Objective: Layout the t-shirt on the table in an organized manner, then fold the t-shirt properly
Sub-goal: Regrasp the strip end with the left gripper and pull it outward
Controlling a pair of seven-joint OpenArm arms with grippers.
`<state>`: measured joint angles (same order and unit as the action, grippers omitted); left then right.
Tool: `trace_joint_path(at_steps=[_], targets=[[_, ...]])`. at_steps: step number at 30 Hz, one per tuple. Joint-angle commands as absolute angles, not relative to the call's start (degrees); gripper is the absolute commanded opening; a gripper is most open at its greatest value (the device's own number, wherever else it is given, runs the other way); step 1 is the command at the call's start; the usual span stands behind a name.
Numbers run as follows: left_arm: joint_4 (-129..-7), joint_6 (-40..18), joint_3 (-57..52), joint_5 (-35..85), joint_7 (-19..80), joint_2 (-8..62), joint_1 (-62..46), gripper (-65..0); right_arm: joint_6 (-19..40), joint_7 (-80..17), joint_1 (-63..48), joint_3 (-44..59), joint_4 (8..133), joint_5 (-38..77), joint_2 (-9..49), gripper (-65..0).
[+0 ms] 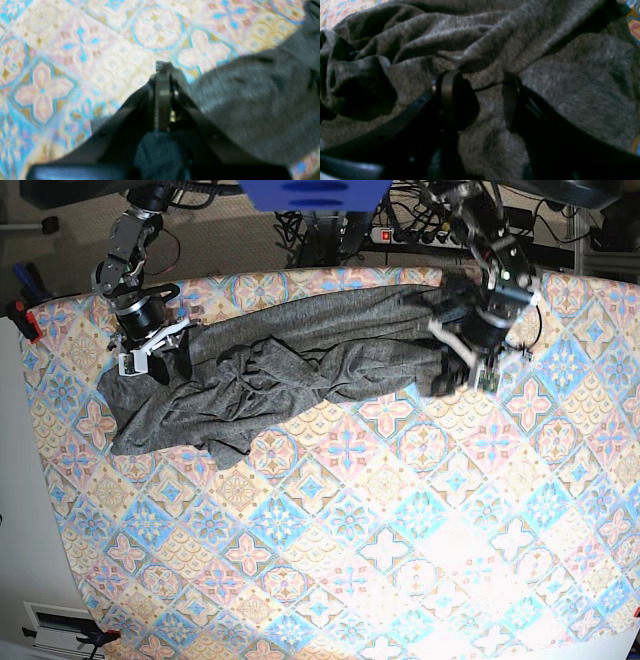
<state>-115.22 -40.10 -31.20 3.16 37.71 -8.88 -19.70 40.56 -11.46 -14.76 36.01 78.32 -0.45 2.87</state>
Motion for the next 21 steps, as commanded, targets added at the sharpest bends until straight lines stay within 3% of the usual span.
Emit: trace_joint_path(at_steps=[1, 14, 21], targets=[[-116.97, -40.00, -31.25, 4.70, 36.53, -9.00, -21.14, -65.0, 40.00, -12.26, -14.81, 36.18, 78.90, -1.19, 3.47, -39.2], [-119.60, -40.00, -52.09, 25.54, 36.44, -9.00, -33.98, -65.0, 40.00, -12.44, -14.64, 36.00, 78.46, -1.19, 3.47, -39.2], [-118.55, -40.00, -53.32, 26.15, 36.88, -8.13, -34.07, -65.0, 40.00, -12.44, -14.46, 35.91, 78.46, -1.19, 3.47, -39.2]])
